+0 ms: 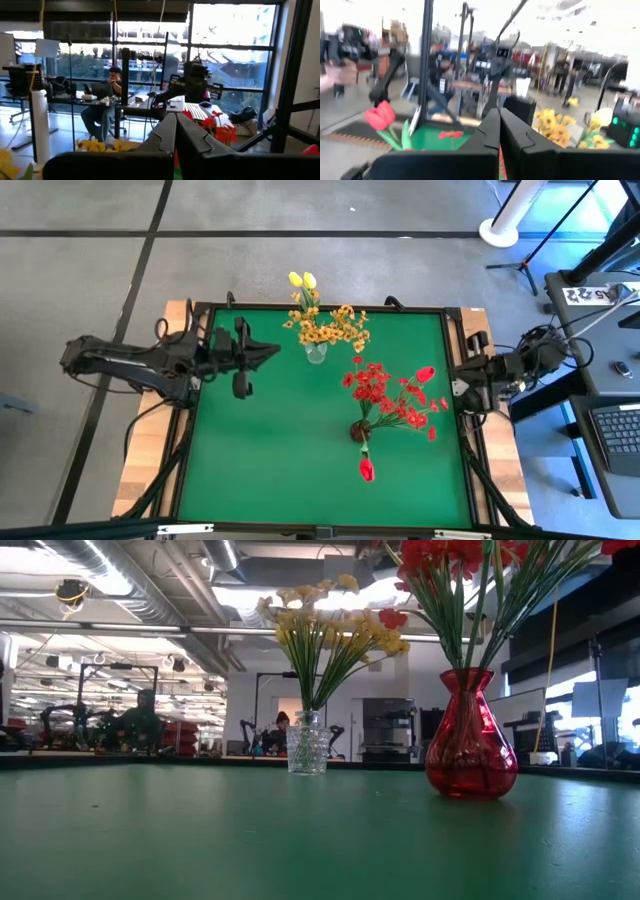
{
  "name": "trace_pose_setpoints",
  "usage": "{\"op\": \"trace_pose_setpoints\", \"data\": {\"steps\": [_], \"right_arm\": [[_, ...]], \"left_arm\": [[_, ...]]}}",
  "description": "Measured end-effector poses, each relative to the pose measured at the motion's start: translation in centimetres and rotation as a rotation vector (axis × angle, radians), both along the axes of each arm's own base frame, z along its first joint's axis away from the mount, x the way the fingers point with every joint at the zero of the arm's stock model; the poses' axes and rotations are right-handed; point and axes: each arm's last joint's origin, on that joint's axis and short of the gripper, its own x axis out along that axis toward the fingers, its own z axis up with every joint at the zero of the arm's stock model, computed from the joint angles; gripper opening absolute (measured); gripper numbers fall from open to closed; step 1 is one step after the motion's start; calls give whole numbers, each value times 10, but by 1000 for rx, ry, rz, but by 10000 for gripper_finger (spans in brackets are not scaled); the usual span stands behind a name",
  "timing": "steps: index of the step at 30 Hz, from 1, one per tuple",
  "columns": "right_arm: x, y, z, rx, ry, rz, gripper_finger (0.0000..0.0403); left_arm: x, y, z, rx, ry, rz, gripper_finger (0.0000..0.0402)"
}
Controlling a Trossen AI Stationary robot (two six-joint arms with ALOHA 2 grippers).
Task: Sort flowers into vase by color
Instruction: Return to Home Position
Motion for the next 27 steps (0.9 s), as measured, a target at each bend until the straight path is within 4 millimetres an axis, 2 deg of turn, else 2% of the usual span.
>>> {"op": "trace_pose_setpoints", "data": {"steps": [5,8,11,14,18,24,27], "right_arm": [[-23,-18,-19,35,-154,46,1],[-19,-15,-22,2,-147,20,1],[-20,-14,-21,-4,-181,68,1],[-15,-11,-30,-39,-137,14,1],[-14,-9,-33,-49,-127,56,1],[-3,1,-53,-46,-94,94,1],[5,8,-70,-45,-64,115,1]], "left_arm": [[-7,12,-1,-11,32,4,1],[-13,18,-5,-2,31,-7,1],[-21,22,-8,0,12,-11,1],[-32,26,-12,-9,-14,-4,0],[-47,29,-25,-19,-56,11,0],[-58,29,-50,-17,-79,-31,0],[-60,30,-61,-26,-86,-27,0]]}}
